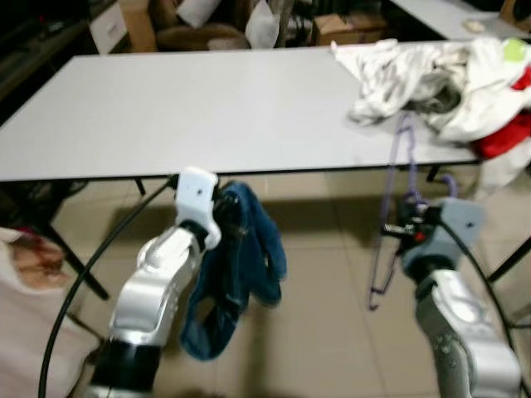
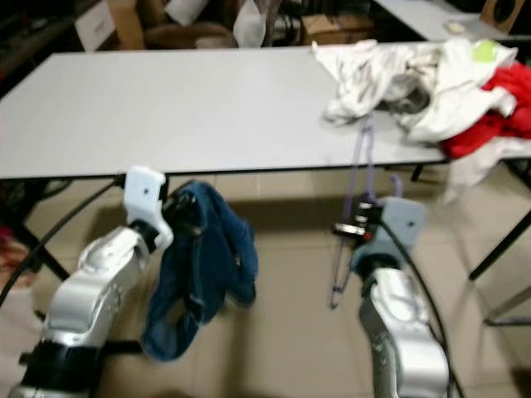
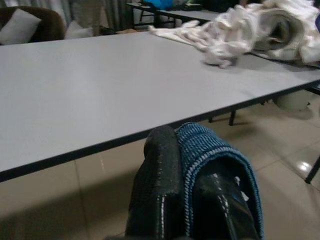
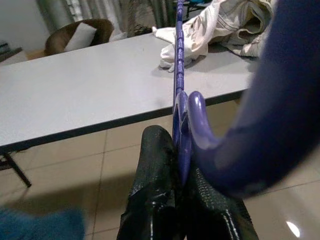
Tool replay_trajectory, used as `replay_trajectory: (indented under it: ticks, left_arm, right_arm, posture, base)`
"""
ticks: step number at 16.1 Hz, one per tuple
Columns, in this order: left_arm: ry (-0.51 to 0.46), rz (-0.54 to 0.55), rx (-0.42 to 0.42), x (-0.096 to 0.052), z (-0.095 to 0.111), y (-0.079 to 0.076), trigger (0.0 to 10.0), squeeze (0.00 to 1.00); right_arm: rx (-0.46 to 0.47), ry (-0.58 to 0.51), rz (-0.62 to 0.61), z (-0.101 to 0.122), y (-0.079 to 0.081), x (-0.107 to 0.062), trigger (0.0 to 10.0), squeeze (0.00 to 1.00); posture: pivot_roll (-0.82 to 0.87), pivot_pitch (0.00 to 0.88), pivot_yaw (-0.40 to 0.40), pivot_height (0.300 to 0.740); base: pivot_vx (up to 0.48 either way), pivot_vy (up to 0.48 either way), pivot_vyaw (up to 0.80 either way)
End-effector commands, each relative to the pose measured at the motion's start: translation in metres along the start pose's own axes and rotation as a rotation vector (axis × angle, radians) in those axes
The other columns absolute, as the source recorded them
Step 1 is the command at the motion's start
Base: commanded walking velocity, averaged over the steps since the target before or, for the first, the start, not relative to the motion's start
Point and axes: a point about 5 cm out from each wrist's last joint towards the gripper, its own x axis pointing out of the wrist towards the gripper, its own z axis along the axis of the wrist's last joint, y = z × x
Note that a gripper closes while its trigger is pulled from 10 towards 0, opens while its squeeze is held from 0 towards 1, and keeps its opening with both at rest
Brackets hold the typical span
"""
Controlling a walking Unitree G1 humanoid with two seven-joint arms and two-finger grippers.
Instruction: Hang hanger
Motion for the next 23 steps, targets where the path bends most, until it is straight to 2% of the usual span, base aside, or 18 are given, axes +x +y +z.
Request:
replay_trajectory:
  ticks: [1,4,6,7,8,10,11,13,16,23]
  left_arm:
    - [-0.012,0.019,0.028,-0.002,0.004,0.008,10.0,0.0]
    - [-0.021,0.019,0.041,-0.002,0.006,0.011,10.0,0.0]
    - [-0.01,0.052,0.009,-0.004,0.005,0.015,10.0,0.0]
    - [-0.009,0.045,0.031,-0.005,0.006,0.016,10.0,0.0]
    - [-0.016,0.042,0.06,-0.004,0.007,0.016,10.0,0.0]
    - [-0.063,0.08,0.044,-0.002,0.014,0.02,10.0,0.0]
    - [-0.068,0.087,0.04,-0.001,0.015,0.021,10.0,0.0]
    - [-0.082,0.108,0.053,0.002,0.019,0.027,10.0,0.0]
    - [-0.092,0.165,0.058,0.004,0.02,0.034,10.0,0.0]
    - [-0.108,0.18,0.054,0.005,0.022,0.038,10.0,0.0]
  right_arm:
    - [0.012,-0.02,0.05,0.005,0.011,0.003,10.0,0.0]
    - [0.012,-0.013,0.086,0.002,0.016,0.004,10.0,0.0]
    - [0.012,-0.001,0.096,0.0,0.017,0.004,10.0,0.0]
    - [0.003,-0.005,0.104,0.0,0.018,0.004,10.0,0.0]
    - [-0.005,-0.005,0.111,0.0,0.018,0.004,10.0,0.0]
    - [-0.016,-0.011,0.136,0.002,0.018,0.004,10.0,0.0]
    - [-0.019,-0.012,0.142,0.002,0.019,0.004,10.0,0.0]
    - [-0.085,-0.004,0.191,0.004,0.02,0.006,10.0,0.0]
    - [-0.103,0.006,0.208,0.003,0.022,0.007,10.0,0.0]
    - [-0.152,0.022,0.27,-0.001,0.029,0.007,10.0,0.0]
  posture:
    - [-0.19,0.012,0.056,0.74]
    - [-0.17,0.01,0.062,0.74]
    - [-0.16,0.01,0.065,0.74]
    - [-0.16,0.011,0.066,0.74]
    - [-0.16,0.01,0.067,0.74]
    - [-0.16,0.008,0.069,0.74]
    - [-0.16,0.008,0.069,0.74]
    - [-0.17,0.002,0.066,0.74]
    - [-0.16,0.0,0.063,0.74]
    - [-0.16,0.0,0.054,0.74]
  base:
    - [0.0,0.42,0.0]
    - [0.0,0.275,0.0]
    - [0.0,0.0,0.0]
    - [0.0,0.0,0.0]
    - [0.0,0.0,0.0]
    - [0.0,0.0,0.0]
    - [0.247,0.0,0.0]
    - [0.369,0.0,0.0]
    - [0.417,0.0,0.0]
    - [0.436,0.0,0.0]
